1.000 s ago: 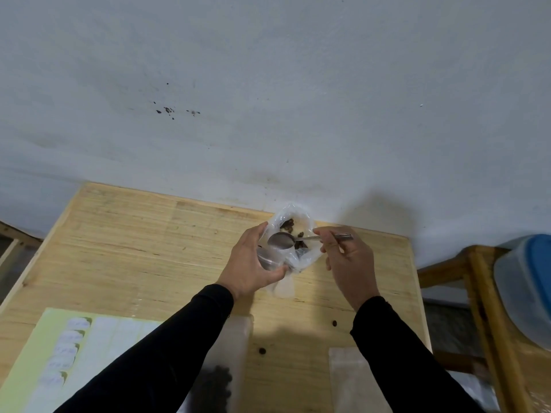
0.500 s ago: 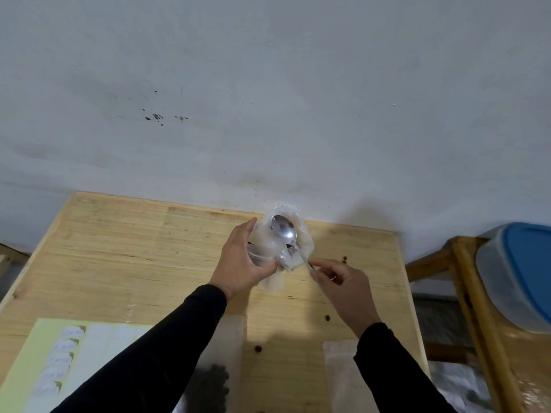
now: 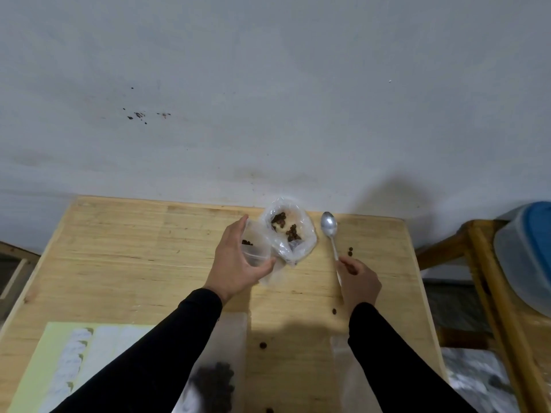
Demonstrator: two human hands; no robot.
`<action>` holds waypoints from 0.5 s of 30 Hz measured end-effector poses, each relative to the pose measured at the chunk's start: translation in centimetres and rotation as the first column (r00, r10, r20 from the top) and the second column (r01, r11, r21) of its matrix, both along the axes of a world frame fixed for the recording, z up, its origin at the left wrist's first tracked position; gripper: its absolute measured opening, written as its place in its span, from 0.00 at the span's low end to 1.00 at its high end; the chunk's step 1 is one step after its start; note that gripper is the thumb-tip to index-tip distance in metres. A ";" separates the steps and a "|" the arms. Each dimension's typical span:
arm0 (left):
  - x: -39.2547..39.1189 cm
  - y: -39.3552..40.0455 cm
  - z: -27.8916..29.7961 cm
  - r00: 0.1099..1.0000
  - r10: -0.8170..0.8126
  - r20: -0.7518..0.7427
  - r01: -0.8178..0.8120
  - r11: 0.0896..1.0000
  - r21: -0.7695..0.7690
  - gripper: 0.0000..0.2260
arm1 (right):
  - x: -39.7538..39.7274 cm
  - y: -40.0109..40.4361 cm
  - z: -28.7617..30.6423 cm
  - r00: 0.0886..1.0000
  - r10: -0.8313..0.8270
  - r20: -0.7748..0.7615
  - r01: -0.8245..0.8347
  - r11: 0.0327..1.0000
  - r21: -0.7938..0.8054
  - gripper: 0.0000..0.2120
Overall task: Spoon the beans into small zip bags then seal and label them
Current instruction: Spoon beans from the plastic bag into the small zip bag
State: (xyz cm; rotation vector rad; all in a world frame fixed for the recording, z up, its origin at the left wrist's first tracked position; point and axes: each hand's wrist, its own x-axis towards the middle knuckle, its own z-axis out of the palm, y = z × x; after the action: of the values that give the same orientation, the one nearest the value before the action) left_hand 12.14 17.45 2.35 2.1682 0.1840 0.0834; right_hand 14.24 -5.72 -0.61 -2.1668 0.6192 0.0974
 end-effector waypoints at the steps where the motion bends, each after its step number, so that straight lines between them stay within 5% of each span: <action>1: 0.0 0.0 0.0 1.000 0.000 -0.001 0.000 1.000 -0.001 0.44 | 0.0 0.1 0.0 1.000 0.014 0.008 -0.014 1.000 -0.026 0.09; 8: -0.4 -0.2 0.9 1.000 -0.006 0.025 0.007 1.000 -0.017 0.46 | 0.0 0.7 0.9 0.998 -0.007 0.063 0.011 0.998 -0.067 0.07; 11: -0.5 -0.4 1.9 0.997 -0.022 0.073 0.024 0.999 -0.025 0.48 | 0.2 2.3 3.8 0.985 0.034 0.171 -0.049 0.995 0.082 0.09; 15: -0.6 -0.7 3.5 0.980 -0.074 0.184 0.072 0.997 0.022 0.48 | 0.4 5.0 9.8 0.928 0.237 0.289 -0.327 0.889 0.321 0.04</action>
State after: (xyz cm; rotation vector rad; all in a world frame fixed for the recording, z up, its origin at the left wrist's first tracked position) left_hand 11.59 16.77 5.88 2.1661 -0.0027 0.2438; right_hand 14.65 -0.73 9.23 -1.8529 0.1224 0.0938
